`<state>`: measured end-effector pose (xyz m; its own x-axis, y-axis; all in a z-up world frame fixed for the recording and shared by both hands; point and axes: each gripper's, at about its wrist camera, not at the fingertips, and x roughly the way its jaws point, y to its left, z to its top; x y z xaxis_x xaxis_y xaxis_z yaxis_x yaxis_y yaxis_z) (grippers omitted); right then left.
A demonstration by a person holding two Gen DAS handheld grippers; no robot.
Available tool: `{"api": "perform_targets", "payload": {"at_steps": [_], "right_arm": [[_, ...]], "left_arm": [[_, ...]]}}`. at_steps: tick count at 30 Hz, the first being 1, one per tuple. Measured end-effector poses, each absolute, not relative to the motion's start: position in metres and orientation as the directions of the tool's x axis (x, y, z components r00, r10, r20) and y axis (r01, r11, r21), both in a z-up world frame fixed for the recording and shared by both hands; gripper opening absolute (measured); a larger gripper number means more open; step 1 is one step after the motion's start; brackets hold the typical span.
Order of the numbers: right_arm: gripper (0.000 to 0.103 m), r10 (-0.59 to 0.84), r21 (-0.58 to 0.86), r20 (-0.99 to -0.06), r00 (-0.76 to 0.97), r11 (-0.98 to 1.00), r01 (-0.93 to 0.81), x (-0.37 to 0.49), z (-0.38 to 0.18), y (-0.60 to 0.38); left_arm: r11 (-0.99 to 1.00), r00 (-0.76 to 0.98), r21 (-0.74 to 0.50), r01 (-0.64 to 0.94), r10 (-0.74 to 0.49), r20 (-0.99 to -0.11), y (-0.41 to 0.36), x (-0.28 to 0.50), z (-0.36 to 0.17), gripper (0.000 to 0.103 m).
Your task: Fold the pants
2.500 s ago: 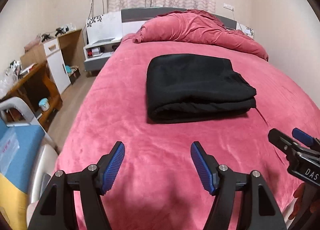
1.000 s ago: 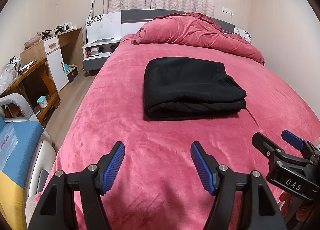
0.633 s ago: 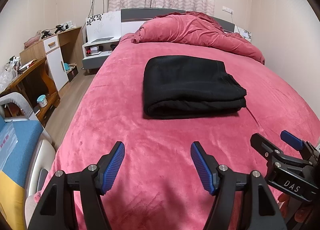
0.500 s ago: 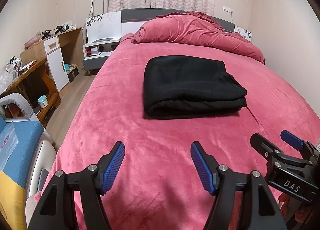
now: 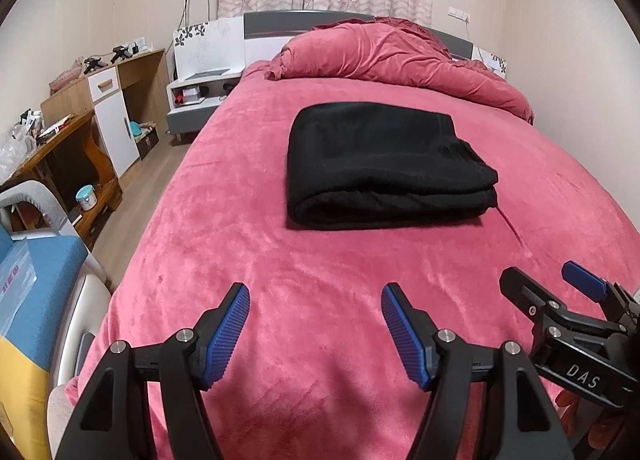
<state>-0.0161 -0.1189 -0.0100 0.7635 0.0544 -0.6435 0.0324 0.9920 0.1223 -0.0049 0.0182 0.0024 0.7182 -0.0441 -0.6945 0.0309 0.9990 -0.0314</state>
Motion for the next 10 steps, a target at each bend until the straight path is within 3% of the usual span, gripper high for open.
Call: {"api": "perform_targets", "payload": {"at_steps": [10], "right_arm": [[0.103,0.050,0.127,-0.672,0.739,0.991,0.048,-0.009,-0.026,-0.123]], "left_arm": [[1.000,0.700,-0.001,0.016,-0.011,-0.714,0.015,0.007,-0.012,0.070]]}}
